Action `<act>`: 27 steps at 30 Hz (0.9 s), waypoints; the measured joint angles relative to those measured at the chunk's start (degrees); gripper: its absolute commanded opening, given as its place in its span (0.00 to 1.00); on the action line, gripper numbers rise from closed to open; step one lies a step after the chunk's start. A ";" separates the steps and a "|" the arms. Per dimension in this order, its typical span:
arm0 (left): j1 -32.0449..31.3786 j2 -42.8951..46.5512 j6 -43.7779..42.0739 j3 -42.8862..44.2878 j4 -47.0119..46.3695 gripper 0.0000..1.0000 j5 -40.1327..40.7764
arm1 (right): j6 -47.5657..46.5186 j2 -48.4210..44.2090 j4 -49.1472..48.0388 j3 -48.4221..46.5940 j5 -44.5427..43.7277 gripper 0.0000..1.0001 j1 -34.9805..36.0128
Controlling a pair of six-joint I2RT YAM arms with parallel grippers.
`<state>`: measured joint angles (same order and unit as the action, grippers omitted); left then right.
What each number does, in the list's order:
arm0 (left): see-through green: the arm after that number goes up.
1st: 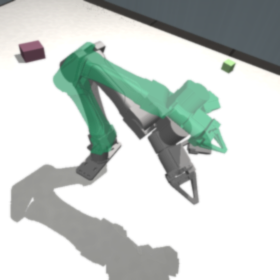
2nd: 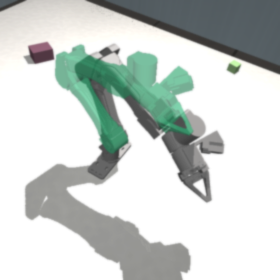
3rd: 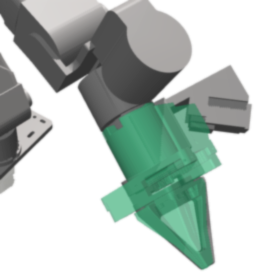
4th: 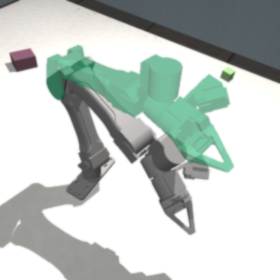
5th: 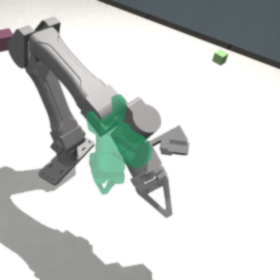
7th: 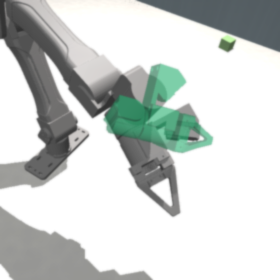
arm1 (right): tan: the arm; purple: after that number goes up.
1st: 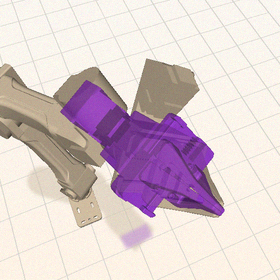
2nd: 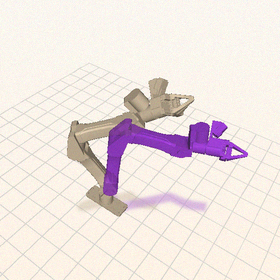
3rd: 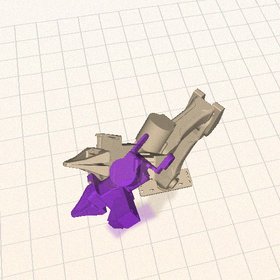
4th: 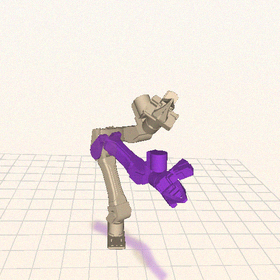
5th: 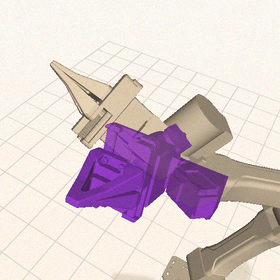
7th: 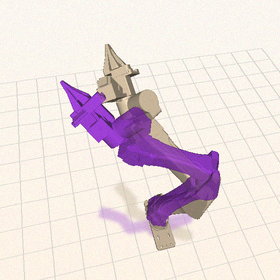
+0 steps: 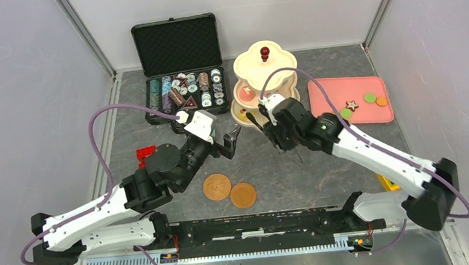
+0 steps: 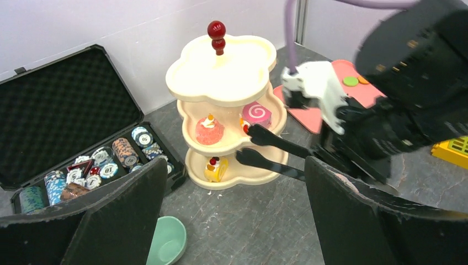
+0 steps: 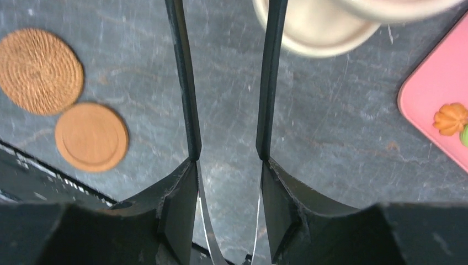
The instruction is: Serve the afternoon tea
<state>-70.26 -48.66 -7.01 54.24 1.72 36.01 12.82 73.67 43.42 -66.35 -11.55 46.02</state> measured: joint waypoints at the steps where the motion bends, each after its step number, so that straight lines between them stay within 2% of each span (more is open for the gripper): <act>1: 0.00 -0.26 0.02 0.68 0.39 1.00 -0.02 | -0.33 -1.75 0.13 1.53 0.55 0.47 0.02; 7: 0.00 -1.29 0.74 4.66 2.64 1.00 -0.07 | -0.70 -15.10 2.93 10.10 -0.83 0.46 0.09; 13: 0.00 -4.09 0.90 9.16 4.96 1.00 -0.39 | 0.87 -20.98 4.63 11.61 -7.89 0.44 -3.41; 16: 0.00 -5.81 0.63 10.95 6.10 1.00 -1.14 | 0.83 -21.51 4.46 12.11 -9.70 0.44 -11.80; 18: 0.00 -6.60 0.35 11.52 6.64 1.00 -1.84 | 0.13 -20.68 3.74 13.00 -9.51 0.44 -20.76; 22: 0.00 -7.28 -0.39 11.13 7.02 1.00 -2.51 | -2.43 -13.18 3.13 13.75 -6.64 0.47 -34.99; 27: 0.00 -6.49 -0.39 7.48 6.67 1.00 -3.52 | -5.31 -0.90 2.47 13.35 -1.40 0.50 -43.78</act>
<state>-70.26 -55.16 -7.40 61.71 8.38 32.49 7.51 72.77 45.89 -52.99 -12.95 2.24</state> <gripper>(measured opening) 0.997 0.488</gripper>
